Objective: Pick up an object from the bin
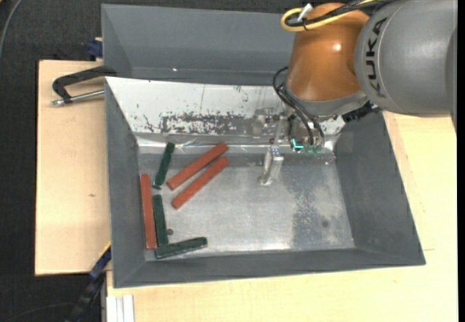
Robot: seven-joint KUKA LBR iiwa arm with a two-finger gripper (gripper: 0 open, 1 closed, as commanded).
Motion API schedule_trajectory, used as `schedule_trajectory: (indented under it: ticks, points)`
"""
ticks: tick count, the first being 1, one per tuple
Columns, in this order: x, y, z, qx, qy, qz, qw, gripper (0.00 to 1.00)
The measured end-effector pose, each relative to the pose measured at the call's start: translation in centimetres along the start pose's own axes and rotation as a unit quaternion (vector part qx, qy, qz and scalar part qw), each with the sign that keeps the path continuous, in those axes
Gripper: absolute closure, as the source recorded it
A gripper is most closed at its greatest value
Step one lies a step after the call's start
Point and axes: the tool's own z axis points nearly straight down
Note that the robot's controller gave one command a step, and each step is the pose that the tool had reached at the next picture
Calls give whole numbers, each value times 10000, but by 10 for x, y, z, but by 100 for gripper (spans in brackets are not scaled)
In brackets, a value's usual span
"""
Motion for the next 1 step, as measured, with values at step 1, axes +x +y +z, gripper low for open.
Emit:
schedule_trajectory:
  ticks: [1]
  points:
    - [-4, 63, 88, -7, -51, -320, 9995, 0]
